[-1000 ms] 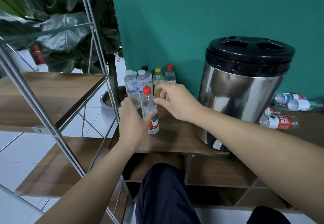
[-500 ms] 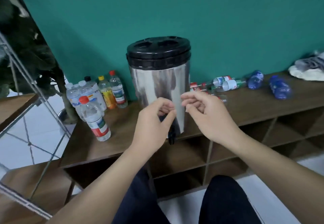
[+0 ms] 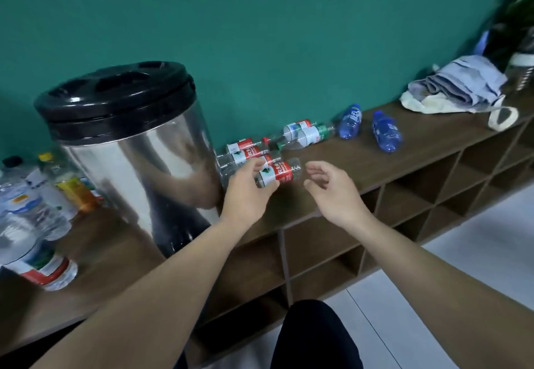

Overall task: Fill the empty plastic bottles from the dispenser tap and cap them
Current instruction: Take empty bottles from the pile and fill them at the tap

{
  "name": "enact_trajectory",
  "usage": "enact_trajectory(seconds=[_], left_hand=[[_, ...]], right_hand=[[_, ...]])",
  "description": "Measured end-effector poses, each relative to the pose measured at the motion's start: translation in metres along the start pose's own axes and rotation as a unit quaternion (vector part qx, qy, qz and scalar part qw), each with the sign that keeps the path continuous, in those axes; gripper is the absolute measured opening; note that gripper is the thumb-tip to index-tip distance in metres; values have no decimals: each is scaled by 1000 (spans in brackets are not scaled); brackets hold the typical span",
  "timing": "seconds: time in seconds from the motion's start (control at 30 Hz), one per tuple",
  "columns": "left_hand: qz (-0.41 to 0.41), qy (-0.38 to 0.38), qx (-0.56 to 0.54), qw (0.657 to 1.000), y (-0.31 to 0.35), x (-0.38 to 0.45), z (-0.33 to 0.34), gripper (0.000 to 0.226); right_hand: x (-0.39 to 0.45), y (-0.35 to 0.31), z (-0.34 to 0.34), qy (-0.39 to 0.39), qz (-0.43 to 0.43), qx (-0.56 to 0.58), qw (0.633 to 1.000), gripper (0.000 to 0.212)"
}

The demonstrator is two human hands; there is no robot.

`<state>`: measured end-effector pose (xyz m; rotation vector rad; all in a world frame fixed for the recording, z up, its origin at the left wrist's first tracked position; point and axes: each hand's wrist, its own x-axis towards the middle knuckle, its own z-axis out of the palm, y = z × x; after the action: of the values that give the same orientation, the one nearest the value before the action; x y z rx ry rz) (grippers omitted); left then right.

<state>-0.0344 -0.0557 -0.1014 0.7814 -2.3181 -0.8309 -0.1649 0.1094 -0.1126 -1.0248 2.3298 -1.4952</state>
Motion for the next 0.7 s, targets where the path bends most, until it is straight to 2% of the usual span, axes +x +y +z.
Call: enact_trajectory(seconds=[0.13,0.27,0.43,0.53,0.7], left_hand=[[-23,1,21,1000,-27,30,22,64],[-58,11,92,994,-47,48,49,74],[-47,32,177,983,-55,47,65,65],[-27,22,169,985,-55,42,69,64],[14,-16,162,987,-52,25,70,75]], right_hand=[[44,23,13,-25,41,-28,998,68],[75,50,32,-56,87,0,995,83],[87,65,48,-75,61,-4,995,84],[86,69,49,-47,60,-10,997,82],[71,79,36,-5,45,-43,998,76]])
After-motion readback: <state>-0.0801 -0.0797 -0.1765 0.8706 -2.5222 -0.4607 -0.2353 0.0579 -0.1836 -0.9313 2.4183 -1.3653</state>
